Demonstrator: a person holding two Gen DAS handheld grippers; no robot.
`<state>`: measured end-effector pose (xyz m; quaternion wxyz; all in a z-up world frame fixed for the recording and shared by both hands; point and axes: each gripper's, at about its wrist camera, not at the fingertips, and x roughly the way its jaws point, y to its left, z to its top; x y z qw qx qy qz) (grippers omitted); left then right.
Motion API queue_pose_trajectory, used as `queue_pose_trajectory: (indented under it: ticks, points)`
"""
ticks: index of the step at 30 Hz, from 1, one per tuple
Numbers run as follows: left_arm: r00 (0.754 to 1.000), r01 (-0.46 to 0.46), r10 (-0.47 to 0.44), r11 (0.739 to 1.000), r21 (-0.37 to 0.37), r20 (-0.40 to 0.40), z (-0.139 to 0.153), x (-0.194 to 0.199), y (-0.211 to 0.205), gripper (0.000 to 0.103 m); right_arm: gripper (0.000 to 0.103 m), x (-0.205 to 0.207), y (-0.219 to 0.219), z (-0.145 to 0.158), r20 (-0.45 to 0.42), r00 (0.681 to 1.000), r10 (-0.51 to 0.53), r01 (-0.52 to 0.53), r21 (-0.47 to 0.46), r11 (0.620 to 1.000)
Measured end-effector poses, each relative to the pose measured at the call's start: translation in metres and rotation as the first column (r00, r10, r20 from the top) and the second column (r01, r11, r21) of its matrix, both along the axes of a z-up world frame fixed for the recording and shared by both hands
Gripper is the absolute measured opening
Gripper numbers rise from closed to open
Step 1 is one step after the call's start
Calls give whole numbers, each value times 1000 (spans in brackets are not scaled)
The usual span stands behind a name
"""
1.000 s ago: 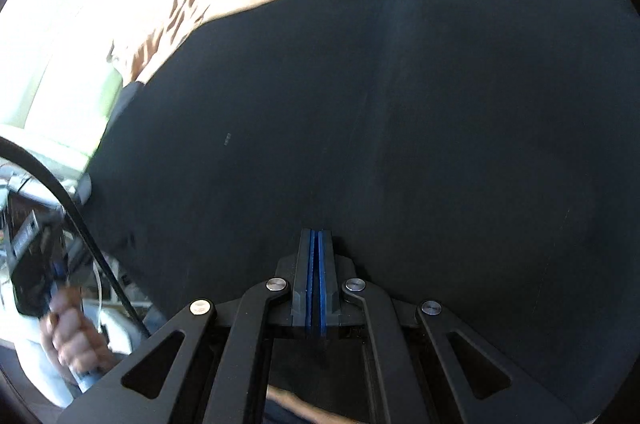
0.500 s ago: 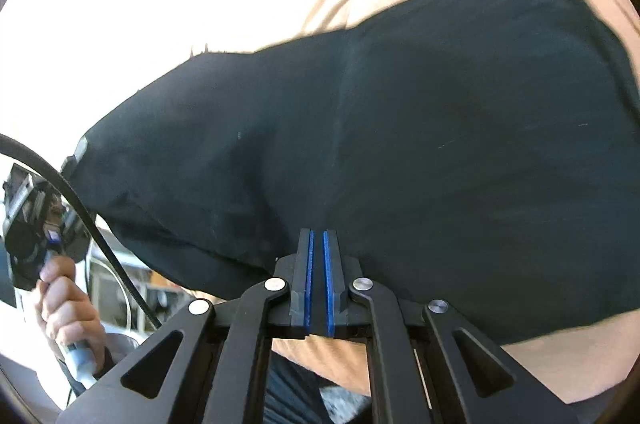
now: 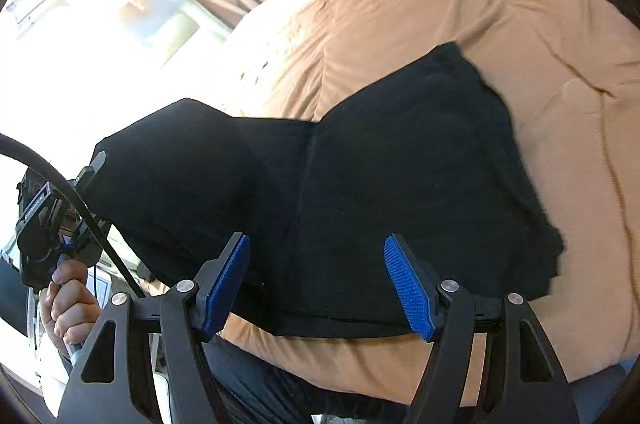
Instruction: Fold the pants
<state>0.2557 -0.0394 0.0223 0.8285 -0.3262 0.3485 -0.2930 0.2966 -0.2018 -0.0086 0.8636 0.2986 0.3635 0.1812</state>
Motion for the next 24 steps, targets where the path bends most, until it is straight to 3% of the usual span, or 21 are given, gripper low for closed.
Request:
queue_pose_trajectory:
  ticks: [7, 14, 19, 24]
  points:
    - [997, 81, -81, 996, 34, 7, 7, 4, -47, 13, 69, -19, -45, -4, 23, 997, -78, 77, 50, 996]
    - [986, 163, -163, 986, 39, -20, -2, 13, -101, 13, 69, -65, -48, -21, 23, 988, -152, 150, 89, 985]
    - [970, 235, -232, 971, 40, -67, -19, 26, -149, 13, 69, -92, -60, -27, -3, 981, -196, 195, 97, 976]
    - [943, 307, -294, 949, 68, -155, -54, 37, -199, 13, 69, -118, -80, -26, -32, 969, -244, 246, 105, 964]
